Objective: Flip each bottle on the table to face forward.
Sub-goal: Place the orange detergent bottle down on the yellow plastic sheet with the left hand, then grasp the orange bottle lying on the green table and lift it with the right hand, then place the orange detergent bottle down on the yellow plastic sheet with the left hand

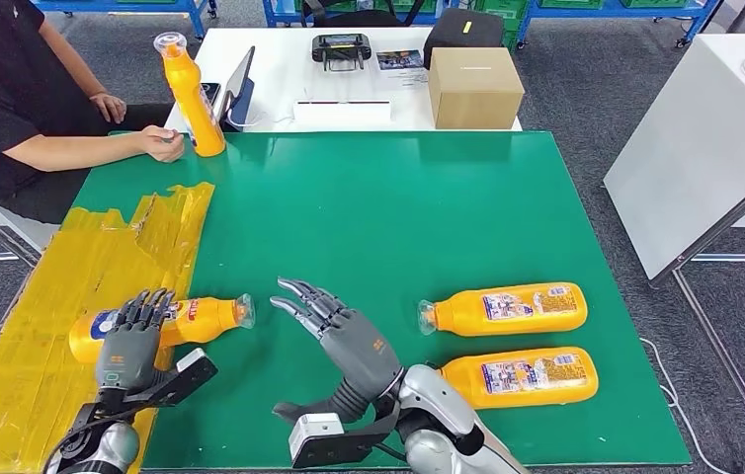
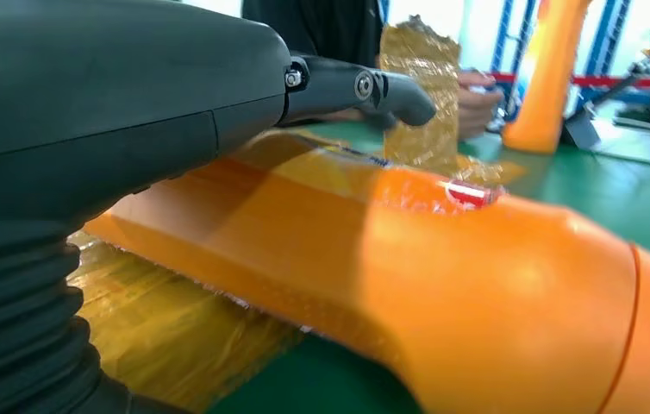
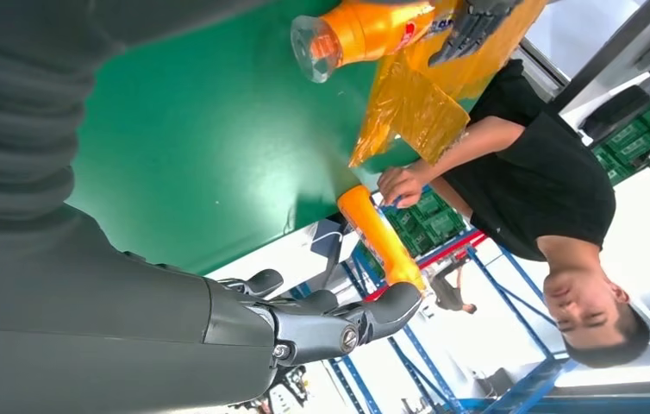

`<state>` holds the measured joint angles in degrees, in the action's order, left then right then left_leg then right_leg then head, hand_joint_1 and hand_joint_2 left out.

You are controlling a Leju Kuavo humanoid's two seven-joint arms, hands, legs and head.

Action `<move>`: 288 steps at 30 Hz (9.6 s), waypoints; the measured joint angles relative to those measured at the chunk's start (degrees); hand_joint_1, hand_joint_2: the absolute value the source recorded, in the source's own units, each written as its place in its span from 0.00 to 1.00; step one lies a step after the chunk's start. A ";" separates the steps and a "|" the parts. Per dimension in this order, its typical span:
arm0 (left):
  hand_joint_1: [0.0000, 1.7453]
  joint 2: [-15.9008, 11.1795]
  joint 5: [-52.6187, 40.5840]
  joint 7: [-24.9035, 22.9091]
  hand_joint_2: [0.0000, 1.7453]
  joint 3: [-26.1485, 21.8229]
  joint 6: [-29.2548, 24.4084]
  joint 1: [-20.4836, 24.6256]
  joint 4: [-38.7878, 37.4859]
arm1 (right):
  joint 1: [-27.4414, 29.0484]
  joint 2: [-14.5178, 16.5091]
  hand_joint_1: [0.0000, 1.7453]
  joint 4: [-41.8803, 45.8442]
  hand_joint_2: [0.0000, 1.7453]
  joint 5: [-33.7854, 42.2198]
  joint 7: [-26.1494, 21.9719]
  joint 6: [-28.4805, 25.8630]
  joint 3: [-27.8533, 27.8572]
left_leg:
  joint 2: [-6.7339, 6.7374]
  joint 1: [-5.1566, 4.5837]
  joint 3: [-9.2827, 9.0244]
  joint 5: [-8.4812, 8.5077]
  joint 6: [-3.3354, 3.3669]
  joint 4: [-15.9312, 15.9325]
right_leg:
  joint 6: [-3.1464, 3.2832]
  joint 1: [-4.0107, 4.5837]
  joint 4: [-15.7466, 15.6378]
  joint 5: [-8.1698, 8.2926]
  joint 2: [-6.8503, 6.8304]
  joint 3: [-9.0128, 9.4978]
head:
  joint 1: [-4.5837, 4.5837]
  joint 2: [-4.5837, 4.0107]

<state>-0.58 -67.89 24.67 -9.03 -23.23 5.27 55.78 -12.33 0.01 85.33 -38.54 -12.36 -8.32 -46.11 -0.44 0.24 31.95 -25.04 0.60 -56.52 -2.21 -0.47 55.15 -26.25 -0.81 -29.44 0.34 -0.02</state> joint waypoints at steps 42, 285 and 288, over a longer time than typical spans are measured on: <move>0.00 10.01 61.28 15.55 0.00 -17.89 43.40 -18.19 41.28 | 32.44 -24.08 0.00 23.33 1.00 -4.37 1.41 -4.82 24.02 | 0.25 -0.12 0.69 -0.28 0.05 -0.10 | -0.14 -0.16 -0.02 -0.10 0.18 -0.36 | 0.00 0.00; 1.00 -0.86 -19.40 -14.94 1.00 -5.12 -8.57 -6.47 12.02 | 3.62 1.16 0.00 -3.80 1.00 4.43 -3.20 0.70 9.83 | 0.55 -0.01 0.65 -0.27 0.04 -0.12 | 0.00 -0.01 0.06 0.04 0.48 -0.40 | 0.00 0.00; 1.00 -2.03 -20.26 -15.20 1.00 -3.00 -6.36 -3.69 7.88 | 2.90 1.03 0.00 -3.80 1.00 4.78 -3.22 1.04 9.83 | 0.11 -0.01 0.43 -0.27 0.04 -0.09 | -0.04 -0.02 0.05 -0.11 0.06 -0.24 | 0.00 0.00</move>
<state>-2.61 -88.15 9.46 -12.03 -29.59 1.58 63.66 -9.43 1.04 81.53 -33.76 -15.58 -7.28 -36.28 -0.33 0.23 32.38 -25.31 0.64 -56.61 -2.24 -0.49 55.21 -26.36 -0.74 -29.68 0.34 -0.02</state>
